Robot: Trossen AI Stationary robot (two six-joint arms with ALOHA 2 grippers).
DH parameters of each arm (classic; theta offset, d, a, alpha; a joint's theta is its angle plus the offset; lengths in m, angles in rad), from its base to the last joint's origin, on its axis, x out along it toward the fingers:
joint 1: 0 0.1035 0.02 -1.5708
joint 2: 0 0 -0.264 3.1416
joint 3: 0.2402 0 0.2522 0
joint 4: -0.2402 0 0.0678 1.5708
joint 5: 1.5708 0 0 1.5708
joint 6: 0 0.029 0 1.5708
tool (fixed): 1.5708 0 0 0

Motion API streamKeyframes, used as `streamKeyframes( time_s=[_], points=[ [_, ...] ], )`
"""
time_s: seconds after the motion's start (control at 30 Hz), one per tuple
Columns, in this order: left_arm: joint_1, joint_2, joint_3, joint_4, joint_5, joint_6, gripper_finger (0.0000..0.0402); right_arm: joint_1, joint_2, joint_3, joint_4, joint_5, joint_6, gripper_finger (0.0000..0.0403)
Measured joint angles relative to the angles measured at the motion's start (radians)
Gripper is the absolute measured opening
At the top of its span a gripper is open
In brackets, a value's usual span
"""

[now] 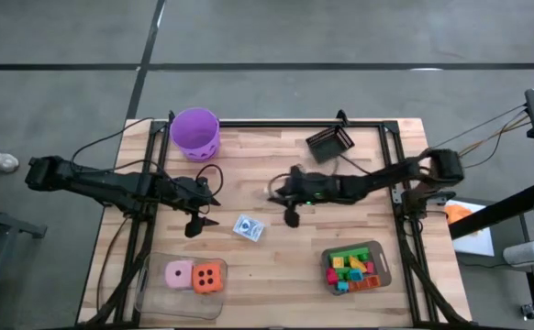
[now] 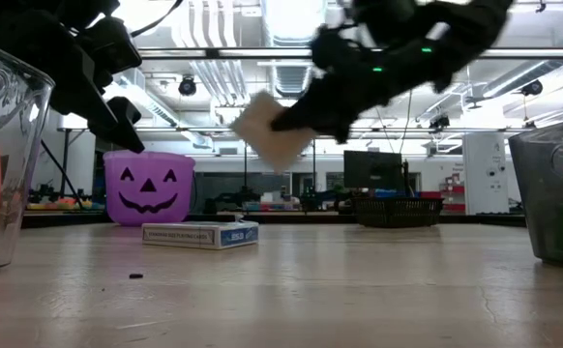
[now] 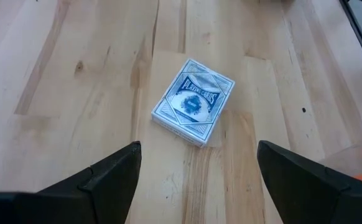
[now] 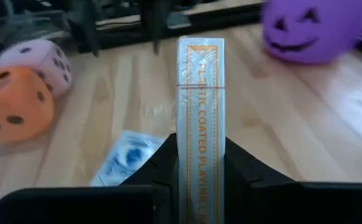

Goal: Pick & Place Toys
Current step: Put the yellow playing card into the basket bin

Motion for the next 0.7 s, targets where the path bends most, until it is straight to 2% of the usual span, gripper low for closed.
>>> streamKeyframes(
  time_s=[0.2,0.4,0.53,0.7],
  points=[
    [0.000,0.000,0.000,0.000,0.000,0.000,0.0324,-0.076,-0.261,-0.170,-0.162,0.193,0.007,0.0060],
    [0.000,0.000,0.000,0.000,0.000,0.000,0.0324,-0.228,-0.505,-0.192,-0.514,0.370,0.003,0.0060],
    [0.000,0.000,0.000,0.000,0.000,0.000,0.0324,-0.370,-0.569,-0.192,-0.651,0.369,-0.001,0.0060],
    [0.000,0.000,0.000,0.000,0.000,0.000,0.0324,-0.502,-0.536,-0.197,-0.674,0.324,-0.056,0.0060]
  ],
)
